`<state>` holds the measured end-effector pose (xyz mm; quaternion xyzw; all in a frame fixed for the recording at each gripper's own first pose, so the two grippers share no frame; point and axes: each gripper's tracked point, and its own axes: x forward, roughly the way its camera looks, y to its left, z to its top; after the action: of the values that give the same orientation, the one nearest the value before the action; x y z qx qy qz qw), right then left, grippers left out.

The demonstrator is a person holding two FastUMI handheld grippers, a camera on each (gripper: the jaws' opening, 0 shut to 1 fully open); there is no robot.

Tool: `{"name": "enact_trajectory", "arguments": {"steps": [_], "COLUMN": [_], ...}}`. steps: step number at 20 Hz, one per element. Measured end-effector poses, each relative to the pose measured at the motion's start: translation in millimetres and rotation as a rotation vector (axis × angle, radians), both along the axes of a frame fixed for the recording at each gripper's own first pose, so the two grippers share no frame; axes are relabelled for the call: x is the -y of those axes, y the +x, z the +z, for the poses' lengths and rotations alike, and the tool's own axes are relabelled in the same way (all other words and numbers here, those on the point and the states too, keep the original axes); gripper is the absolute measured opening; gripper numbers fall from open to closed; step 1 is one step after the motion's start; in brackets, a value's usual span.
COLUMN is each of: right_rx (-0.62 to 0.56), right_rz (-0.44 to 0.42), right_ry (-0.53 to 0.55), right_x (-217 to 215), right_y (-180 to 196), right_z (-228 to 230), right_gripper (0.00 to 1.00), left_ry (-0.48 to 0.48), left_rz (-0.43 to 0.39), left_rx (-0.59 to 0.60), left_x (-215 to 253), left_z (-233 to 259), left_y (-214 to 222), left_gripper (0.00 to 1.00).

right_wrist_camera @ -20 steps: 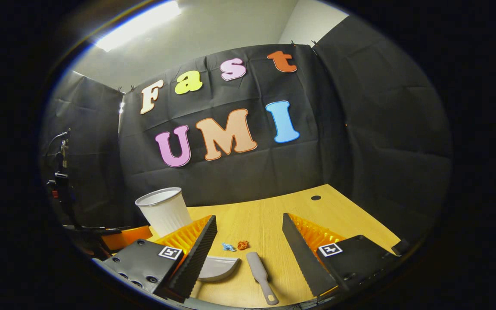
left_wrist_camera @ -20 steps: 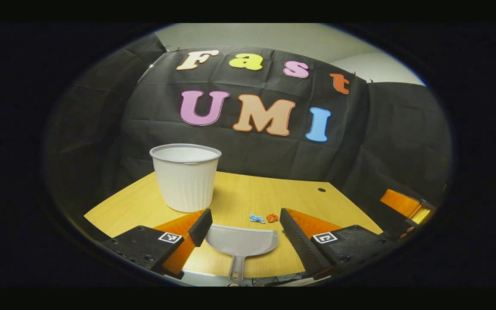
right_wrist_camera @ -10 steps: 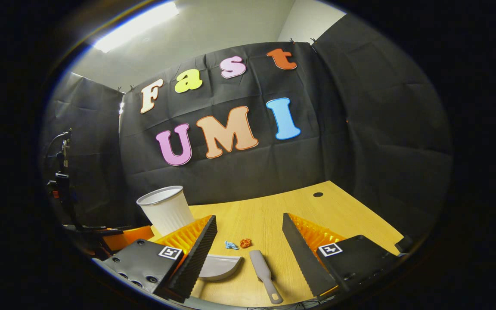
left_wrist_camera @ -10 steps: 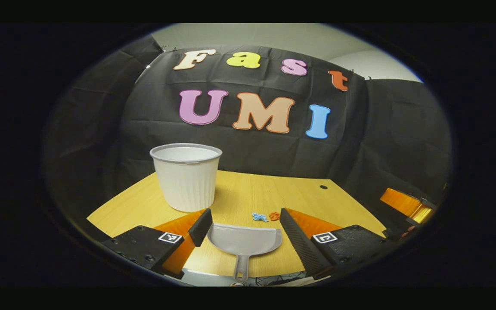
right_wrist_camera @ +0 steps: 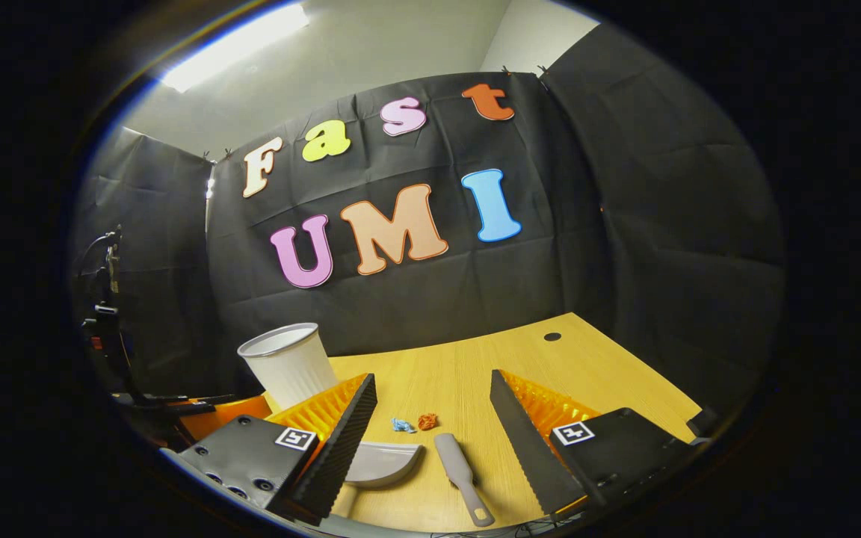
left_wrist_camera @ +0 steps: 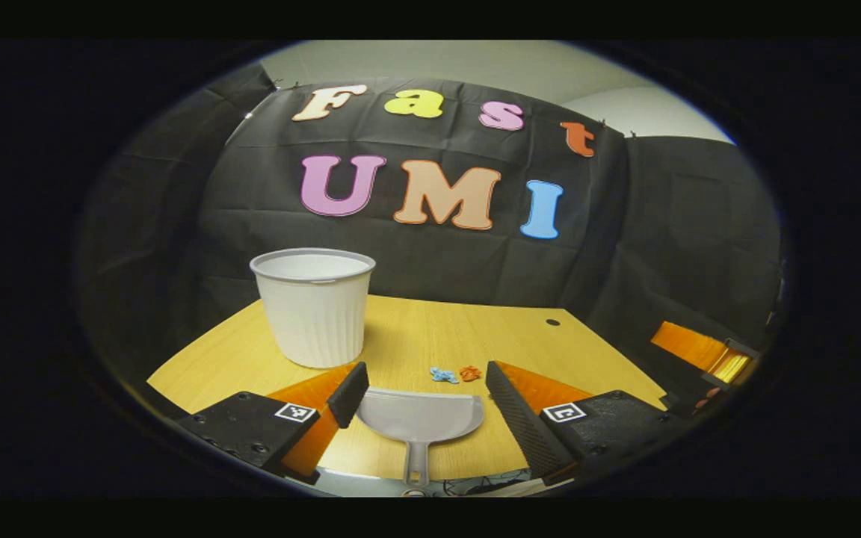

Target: Pick up the small broom and dustpan from the desktop, sweep the trash into the dustpan with the broom, and then empty the trash into the garbage bin.

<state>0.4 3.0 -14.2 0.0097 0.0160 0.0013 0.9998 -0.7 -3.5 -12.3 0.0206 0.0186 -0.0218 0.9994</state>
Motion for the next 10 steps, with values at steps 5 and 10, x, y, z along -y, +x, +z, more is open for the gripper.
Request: {"name": "enact_trajectory", "arguments": {"steps": [5, 10], "right_rx": [-0.011, -0.014], "right_rz": [-0.002, -0.001], "right_ry": [-0.002, 0.005], "right_x": [-0.4, 0.0], "right_y": [-2.1, -3.0], "right_z": [-4.8, -7.4], "right_gripper": [0.99, 0.99], "left_ry": [-0.003, -0.016], "left_rz": [0.006, 0.015], "left_rx": [-0.008, -0.023], "left_x": [-3.9, -6.4], "left_z": [-4.3, -7.7], "left_y": [-1.3, -1.5], "left_gripper": [0.94, 0.94]}}
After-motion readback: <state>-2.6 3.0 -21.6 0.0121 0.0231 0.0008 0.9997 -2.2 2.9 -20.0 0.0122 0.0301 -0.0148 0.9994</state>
